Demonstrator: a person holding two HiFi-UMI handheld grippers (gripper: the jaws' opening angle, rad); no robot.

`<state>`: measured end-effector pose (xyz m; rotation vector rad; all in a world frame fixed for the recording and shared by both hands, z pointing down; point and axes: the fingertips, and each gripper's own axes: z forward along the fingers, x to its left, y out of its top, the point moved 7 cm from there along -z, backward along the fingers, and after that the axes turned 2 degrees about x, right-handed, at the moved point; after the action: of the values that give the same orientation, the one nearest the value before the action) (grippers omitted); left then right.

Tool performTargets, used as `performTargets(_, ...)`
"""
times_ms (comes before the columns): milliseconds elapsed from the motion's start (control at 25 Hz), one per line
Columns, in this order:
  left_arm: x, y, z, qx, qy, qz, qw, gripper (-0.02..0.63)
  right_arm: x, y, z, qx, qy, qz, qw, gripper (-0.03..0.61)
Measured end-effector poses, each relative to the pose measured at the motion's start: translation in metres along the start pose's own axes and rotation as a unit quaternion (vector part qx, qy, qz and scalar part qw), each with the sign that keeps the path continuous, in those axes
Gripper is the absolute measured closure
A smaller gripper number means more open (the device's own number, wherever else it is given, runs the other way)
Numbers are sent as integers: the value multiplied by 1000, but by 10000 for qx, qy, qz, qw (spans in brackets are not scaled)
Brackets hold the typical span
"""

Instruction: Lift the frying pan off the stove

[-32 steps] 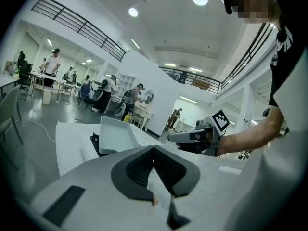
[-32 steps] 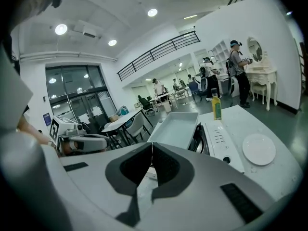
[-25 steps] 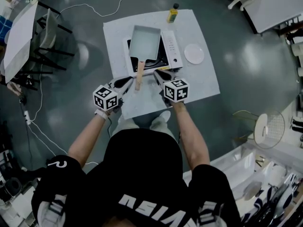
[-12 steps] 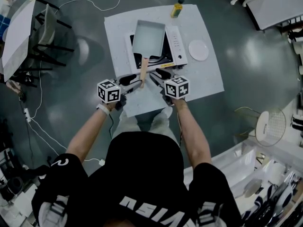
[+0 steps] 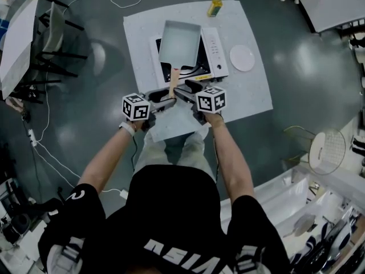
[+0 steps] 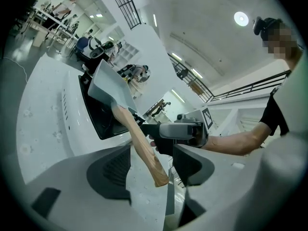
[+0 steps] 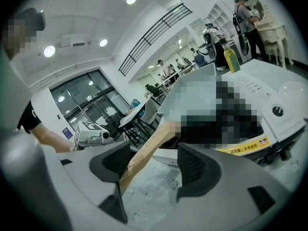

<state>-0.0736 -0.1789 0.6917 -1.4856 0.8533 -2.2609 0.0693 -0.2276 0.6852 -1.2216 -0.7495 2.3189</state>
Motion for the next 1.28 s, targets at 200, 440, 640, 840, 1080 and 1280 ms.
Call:
performTargets(200, 9, -2, 12, 58, -187, -245, 9995, 359, -13, -5, 15, 98, 183, 276, 9994, 285)
performTargets(440, 13, -2, 22, 146, -416, -410, 9982, 359, -17, -4, 28, 96, 393, 502, 9979, 284)
performTargets(640, 14, -5, 27, 274, -661, -495, 9962, 364, -16, 3, 39, 143, 579, 531, 9968, 284)
performTargets(840, 16, -7, 31, 359, -719, -592, 9950, 428, -14, 2, 47, 261, 789, 645, 9945, 284)
performTargets(1080, 16, -6, 30, 385, -799, -664, 9939, 443, -12, 8, 54, 222, 972, 761, 9921, 295)
performTargets(1280, 17, -4, 29, 416, -828, -649, 9936, 443, -10, 7, 60, 218, 1284, 1083, 9855, 376)
